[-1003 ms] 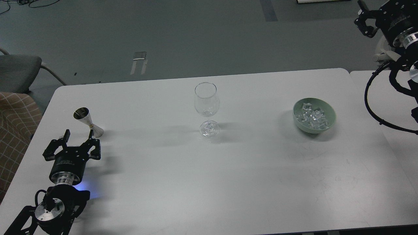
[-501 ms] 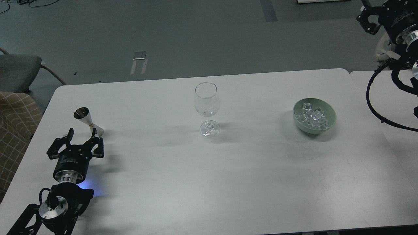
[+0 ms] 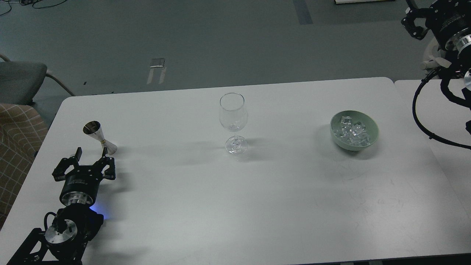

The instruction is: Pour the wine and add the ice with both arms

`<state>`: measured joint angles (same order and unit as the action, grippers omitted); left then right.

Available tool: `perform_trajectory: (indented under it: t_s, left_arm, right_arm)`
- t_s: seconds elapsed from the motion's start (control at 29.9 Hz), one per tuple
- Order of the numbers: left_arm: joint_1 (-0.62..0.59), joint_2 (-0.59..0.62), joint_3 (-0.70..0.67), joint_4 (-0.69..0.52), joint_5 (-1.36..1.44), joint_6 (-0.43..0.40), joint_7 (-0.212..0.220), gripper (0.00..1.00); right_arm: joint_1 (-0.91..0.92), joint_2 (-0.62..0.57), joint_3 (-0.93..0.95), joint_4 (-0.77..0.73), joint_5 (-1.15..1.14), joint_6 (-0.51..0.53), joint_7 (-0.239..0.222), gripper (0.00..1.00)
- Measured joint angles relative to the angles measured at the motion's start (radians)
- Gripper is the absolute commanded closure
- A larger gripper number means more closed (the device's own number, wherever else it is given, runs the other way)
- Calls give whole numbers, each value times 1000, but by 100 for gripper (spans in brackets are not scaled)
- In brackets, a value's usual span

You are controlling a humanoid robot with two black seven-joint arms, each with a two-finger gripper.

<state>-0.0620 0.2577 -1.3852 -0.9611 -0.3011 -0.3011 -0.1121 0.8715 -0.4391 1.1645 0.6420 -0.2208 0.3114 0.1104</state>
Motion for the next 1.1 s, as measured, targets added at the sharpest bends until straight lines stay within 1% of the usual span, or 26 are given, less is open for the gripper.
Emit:
perform_trajectory:
  t_s: [0.13,0.27,0.4,0.6,1.1]
  left_arm:
    - [-17,0,0,12,0,0,1,32]
    - [-61,-1,0,60,-1,0,1,32]
    - [-85,-3,0,82,-1,0,2,32]
    - [-119,-10,16,118,-1,1,2,33]
    - [-144,-6,24,126,7,14,3,34]
  right_arm:
    - [0,0,0,-2,0,0,0,0]
    - [-2,-1,1,-2,0,0,0,0]
    - [-3,-1,1,-3,0,-1,0,0]
    - [-3,-1,1,-4,0,-20,1,0]
    - [-3,0,1,-4,0,-21,1,0]
